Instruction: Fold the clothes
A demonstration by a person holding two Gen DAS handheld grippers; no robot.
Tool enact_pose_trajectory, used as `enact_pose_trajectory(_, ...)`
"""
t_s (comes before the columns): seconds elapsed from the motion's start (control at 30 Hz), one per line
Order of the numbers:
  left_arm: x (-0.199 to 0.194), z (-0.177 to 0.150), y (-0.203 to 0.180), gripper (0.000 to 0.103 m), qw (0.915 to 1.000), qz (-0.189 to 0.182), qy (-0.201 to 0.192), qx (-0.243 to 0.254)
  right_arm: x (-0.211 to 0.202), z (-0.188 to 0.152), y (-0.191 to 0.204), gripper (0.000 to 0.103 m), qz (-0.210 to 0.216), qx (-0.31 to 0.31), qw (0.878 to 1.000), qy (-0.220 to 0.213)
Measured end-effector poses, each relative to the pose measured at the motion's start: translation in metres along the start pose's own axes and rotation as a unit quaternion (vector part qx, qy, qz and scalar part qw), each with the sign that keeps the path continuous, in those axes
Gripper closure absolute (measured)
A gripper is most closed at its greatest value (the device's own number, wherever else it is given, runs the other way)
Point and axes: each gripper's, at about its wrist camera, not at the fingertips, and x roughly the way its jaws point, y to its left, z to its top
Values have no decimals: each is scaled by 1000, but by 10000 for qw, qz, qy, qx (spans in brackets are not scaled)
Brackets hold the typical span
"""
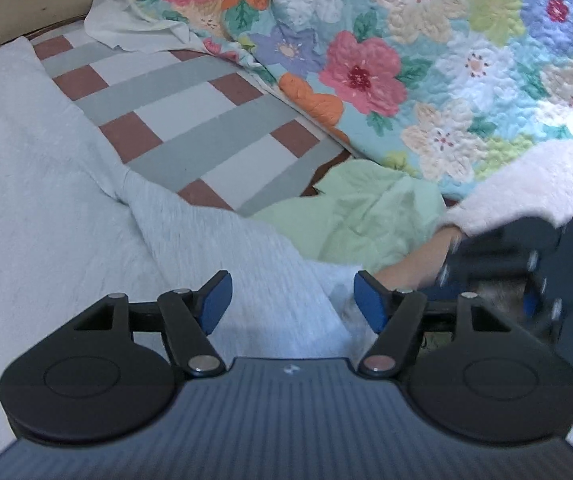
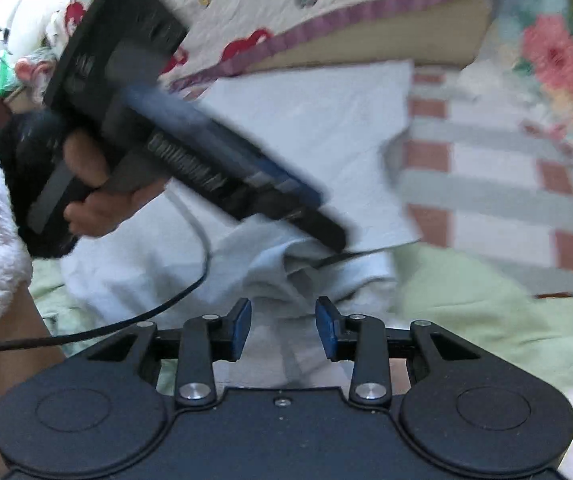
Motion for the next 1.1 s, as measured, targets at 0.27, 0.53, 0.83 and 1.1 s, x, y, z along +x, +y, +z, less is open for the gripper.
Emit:
enact_pose_trajectory(0.27, 23, -10, -8, 81, 9980, 542, 279, 157, 28, 20, -6, 71, -690, -625, 9935, 650)
enact_pose_trajectory(0.53, -41, -52, 12, 99, 9847, 619, -1334, -932, 43, 18, -12, 95, -718, -583, 9934, 674)
enact_pose_trajectory(0.83, -65, -124, 68, 88, 9401, 1177, -1267, -2938, 36, 7, -11, 95, -775, -498, 9943, 543)
enact_pose_trajectory(1.1, -68, -45, 86, 46, 9647, 1257, -1657, -1614, 16, 10, -8, 98, -784, -332, 9963, 94)
